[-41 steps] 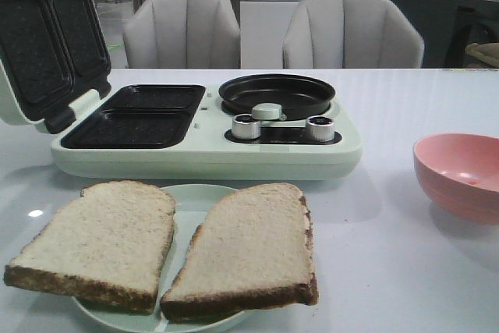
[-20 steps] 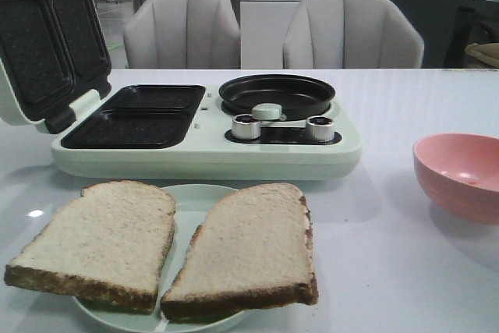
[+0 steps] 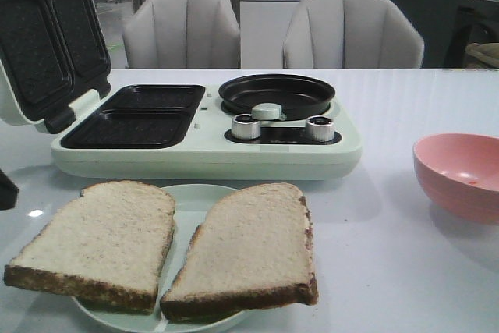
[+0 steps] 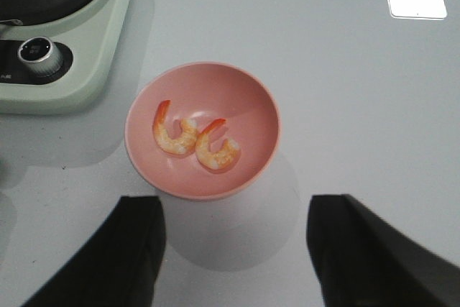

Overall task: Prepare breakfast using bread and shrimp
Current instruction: 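Grasp the bread slice with the left gripper and lift it off the plate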

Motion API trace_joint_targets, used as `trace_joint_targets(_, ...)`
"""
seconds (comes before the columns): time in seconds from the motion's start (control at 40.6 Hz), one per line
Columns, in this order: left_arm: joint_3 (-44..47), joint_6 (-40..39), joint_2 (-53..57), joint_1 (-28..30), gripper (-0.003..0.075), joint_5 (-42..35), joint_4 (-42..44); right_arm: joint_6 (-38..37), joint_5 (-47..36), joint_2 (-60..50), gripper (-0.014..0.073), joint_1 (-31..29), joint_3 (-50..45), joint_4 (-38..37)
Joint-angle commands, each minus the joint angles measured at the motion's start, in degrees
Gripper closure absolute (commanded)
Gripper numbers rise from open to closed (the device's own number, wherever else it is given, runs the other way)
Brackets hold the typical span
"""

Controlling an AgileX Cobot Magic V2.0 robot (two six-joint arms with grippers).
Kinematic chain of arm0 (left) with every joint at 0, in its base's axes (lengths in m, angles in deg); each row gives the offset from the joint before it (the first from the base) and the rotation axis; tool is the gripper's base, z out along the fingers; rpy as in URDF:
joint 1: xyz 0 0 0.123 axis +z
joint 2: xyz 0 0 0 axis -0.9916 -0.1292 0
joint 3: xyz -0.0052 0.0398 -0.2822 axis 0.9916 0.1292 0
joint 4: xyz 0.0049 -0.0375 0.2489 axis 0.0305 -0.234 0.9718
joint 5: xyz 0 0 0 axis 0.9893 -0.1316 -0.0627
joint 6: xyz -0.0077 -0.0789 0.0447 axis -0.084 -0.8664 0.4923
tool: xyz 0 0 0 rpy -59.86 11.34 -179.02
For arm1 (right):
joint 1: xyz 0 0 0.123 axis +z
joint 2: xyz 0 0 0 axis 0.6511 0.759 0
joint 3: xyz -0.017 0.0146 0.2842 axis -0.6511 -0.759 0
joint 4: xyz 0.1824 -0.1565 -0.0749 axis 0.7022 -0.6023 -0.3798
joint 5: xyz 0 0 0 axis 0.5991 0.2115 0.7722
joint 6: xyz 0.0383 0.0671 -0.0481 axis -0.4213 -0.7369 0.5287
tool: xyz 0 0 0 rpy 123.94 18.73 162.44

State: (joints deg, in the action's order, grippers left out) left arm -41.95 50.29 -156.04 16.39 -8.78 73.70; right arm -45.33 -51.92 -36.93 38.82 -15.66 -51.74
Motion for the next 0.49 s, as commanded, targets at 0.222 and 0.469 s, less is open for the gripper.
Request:
trace_joint_targets(0.222,-2.6,-17.8,-15.3,-0.8,0.0263,5.8,22.1,0.3,-4.5,0.1,0.0057,-0.2,2.1,0.0)
trace_joint_targets(0.469,-4.9,-20.2,-21.9,0.6,0.0342,8.1,25.3,0.3,-4.5,0.1,0.0057,-0.2,2.1,0.0)
